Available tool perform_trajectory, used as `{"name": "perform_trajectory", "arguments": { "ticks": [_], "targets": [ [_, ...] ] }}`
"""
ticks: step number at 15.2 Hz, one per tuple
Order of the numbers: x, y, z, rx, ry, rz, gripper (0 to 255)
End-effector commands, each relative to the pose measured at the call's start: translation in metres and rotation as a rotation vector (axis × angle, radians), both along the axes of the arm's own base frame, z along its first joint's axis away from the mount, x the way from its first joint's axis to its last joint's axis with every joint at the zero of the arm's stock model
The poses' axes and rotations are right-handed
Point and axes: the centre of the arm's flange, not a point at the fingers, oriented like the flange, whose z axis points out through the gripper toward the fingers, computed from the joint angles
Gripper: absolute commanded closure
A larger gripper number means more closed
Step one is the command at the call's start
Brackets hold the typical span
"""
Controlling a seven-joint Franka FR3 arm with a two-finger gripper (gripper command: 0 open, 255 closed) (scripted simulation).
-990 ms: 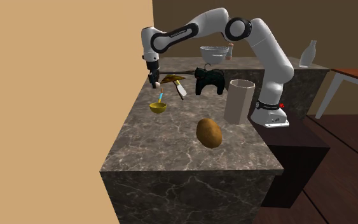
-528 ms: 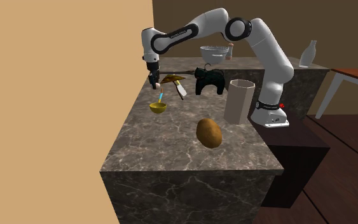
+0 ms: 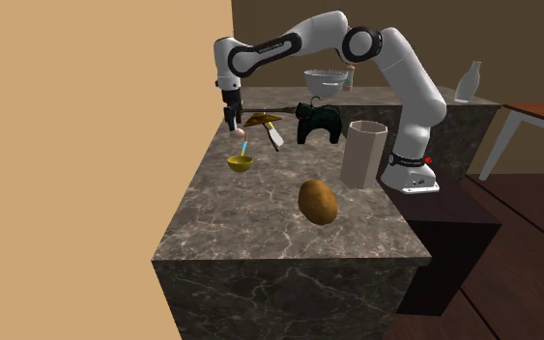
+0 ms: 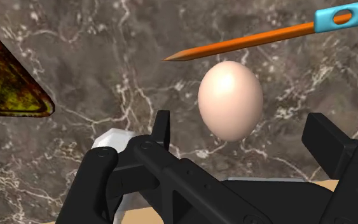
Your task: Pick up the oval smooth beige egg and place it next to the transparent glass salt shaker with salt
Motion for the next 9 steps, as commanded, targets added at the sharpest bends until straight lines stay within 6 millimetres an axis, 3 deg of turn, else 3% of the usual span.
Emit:
{"name": "perform_trajectory", "arguments": {
  "ticks": [1, 2, 9],
  "targets": [
    [0.000, 0.000, 0.023, 0.000, 0.001, 0.000, 0],
    [0.001, 0.000, 0.033, 0.000, 0.001, 0.000, 0],
    [0.001, 0.000, 0.033, 0.000, 0.001, 0.000, 0]
  ]
}}
